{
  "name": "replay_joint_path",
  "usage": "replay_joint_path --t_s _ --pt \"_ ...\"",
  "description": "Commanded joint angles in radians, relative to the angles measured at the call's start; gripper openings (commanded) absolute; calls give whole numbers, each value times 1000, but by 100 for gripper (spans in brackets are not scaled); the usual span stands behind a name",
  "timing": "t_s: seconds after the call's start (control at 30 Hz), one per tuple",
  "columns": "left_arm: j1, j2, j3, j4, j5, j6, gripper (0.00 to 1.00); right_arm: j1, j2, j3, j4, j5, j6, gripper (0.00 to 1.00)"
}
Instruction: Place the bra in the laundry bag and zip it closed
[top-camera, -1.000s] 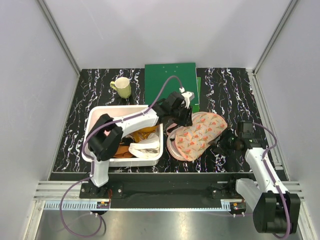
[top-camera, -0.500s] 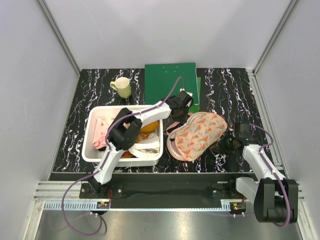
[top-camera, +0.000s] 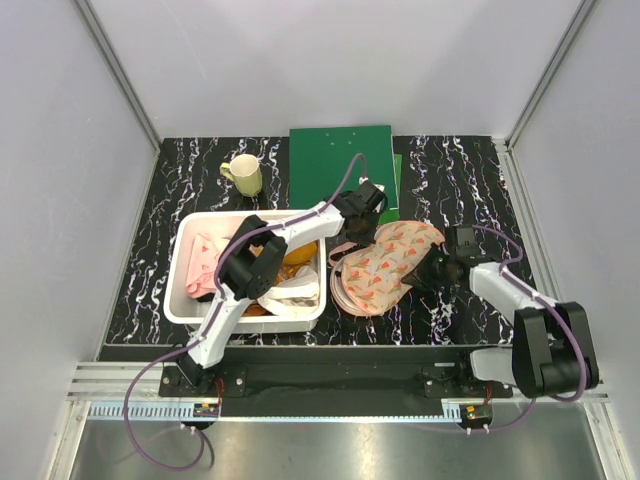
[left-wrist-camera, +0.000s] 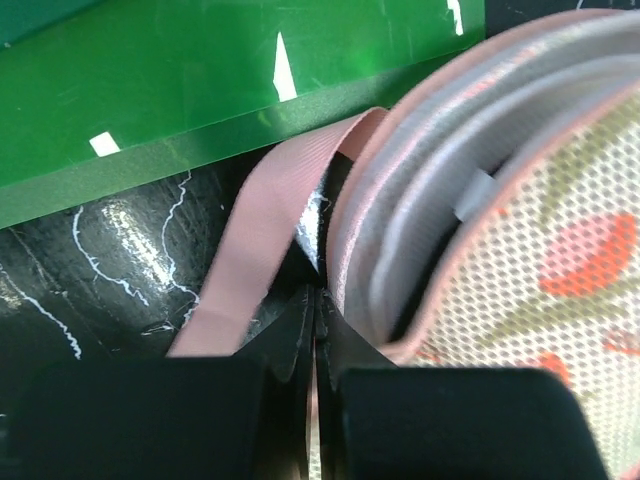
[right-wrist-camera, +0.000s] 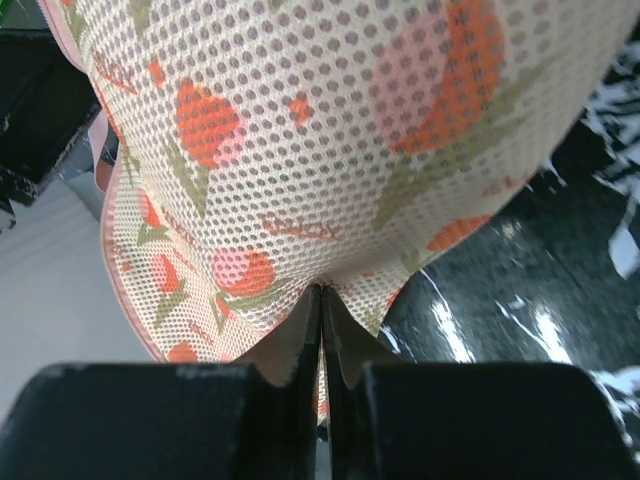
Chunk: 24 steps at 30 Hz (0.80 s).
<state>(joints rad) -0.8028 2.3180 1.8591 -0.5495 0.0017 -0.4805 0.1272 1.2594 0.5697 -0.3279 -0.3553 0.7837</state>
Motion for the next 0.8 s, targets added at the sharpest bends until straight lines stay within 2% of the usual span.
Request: replay_joint_path --t_s 0.0,0.2,0.3,0.33,0.5,0.6,0.73,0.77 --pt "-12 -26 -77 23 53 -24 0 22 90 56 119 32 28 8" --pt "-33 -55 -123 60 57 -27 0 40 187 107 128 90 0 9" --pt "-30 -78 -124 48 -26 2 0 38 241 124 110 95 -49 11" --pt "-29 -107 -124 42 -52 11 3 38 244 127 105 93 -67 12" --pt "-15 -209 -110 -18 -188 68 37 38 177 139 30 94 -125 24" --pt "-18 -307 -142 -21 -200 65 49 38 105 153 -26 118 -149 30" --pt "-36 -373 -181 2 -137 53 49 38 61 179 -91 105 -166 37" --pt "-39 -381 -192 34 -85 49 49 40 55 180 -109 95 -167 39"
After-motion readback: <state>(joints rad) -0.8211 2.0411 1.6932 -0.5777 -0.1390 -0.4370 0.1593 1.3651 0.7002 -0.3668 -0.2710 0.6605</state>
